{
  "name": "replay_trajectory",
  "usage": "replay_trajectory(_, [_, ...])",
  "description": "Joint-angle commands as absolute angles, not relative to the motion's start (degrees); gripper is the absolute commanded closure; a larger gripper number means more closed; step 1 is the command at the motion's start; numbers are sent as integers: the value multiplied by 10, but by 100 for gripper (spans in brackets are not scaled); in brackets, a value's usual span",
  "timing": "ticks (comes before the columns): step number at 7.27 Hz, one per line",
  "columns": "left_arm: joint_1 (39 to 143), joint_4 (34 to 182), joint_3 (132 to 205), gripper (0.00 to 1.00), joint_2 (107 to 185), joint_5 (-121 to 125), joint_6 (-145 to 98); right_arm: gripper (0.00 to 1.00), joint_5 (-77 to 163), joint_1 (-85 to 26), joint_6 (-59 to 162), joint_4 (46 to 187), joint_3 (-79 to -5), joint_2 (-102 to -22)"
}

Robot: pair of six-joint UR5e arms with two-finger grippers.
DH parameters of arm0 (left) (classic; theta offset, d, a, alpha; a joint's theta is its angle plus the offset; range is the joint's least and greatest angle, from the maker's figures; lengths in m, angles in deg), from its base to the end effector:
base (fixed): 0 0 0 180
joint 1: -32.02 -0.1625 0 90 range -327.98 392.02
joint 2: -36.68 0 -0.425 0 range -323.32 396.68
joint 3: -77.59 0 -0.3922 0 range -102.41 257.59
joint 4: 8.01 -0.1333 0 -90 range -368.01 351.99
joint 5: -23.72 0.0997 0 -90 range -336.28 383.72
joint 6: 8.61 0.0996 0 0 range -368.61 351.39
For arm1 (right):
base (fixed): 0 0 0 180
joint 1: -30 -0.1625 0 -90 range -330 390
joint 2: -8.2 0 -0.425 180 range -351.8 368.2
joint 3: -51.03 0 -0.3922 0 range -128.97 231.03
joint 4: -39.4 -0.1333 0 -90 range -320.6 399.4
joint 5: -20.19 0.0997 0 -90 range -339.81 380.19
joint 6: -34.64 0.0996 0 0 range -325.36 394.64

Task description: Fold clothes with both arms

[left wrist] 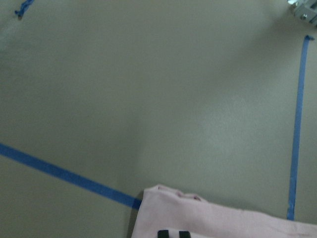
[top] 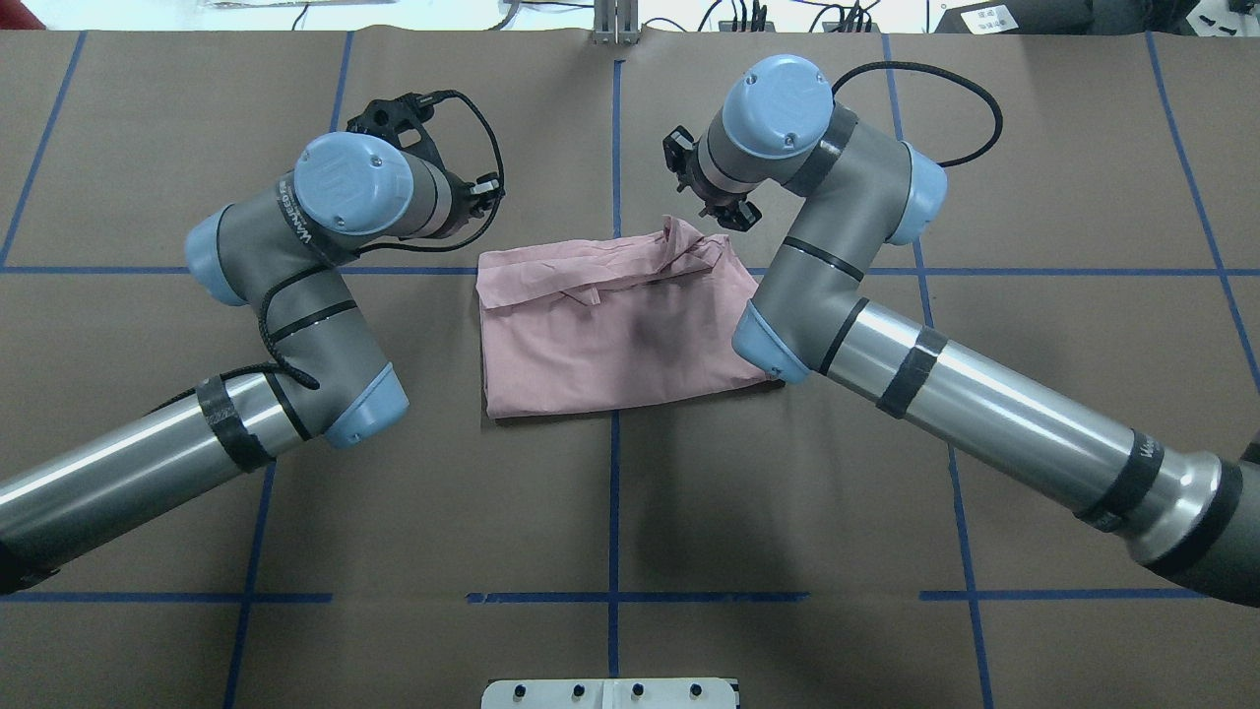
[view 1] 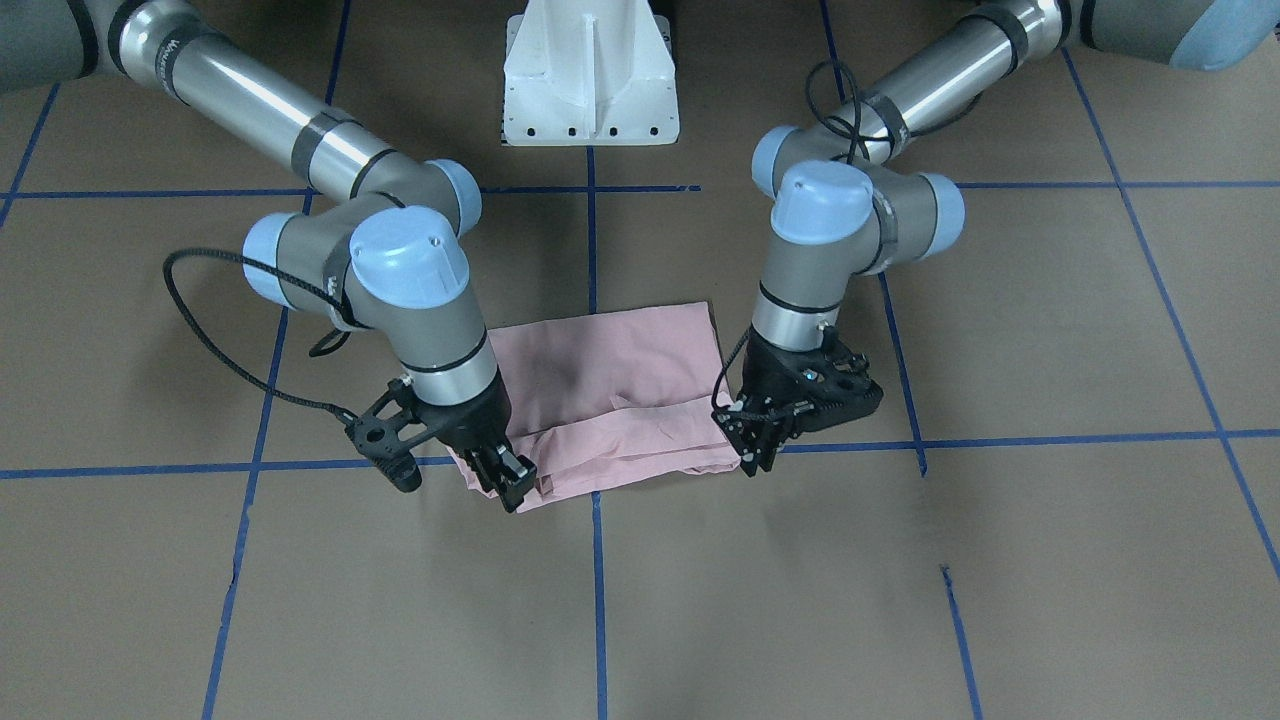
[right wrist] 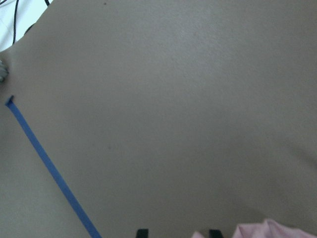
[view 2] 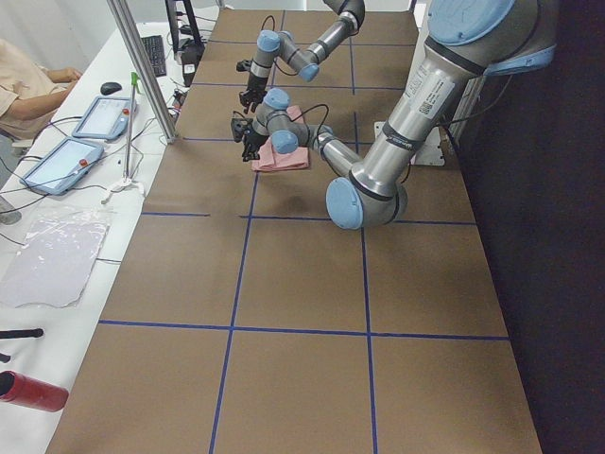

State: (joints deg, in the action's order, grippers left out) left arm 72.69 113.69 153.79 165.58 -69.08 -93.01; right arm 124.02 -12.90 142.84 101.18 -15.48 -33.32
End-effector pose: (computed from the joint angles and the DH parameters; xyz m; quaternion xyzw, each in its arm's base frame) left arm 0.4927 -0.5926 0.2979 0.1671 0.4457 -0.2539 0.8420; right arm -0.5194 -0.6322 0.2566 -0.0101 -0.4573 0.4047 0.7918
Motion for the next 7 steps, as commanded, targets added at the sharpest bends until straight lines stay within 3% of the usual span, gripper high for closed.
replay_trajectory(1, [752, 1192, 1501, 54, 1661, -693, -895, 0, 1353, -209, 1343, 977, -103, -327])
replay_trajectory(3, [754, 1187, 1556, 55, 1640, -727, -898, 0, 1358, -214, 1333, 976, -123, -335])
replay_trajectory(4, [764, 1193, 1634, 57, 1568, -768, -890, 0, 1368, -225, 1306, 976, -160, -380])
replay_trajectory(5, [794, 1192, 1677, 57, 1531, -807, -816, 0, 1390, -252, 1212, 976, -180, -427])
replay_trajectory(7, [893, 1193, 1690, 54, 1453, -918, -604, 0, 1441, -339, 963, 975, -184, -514])
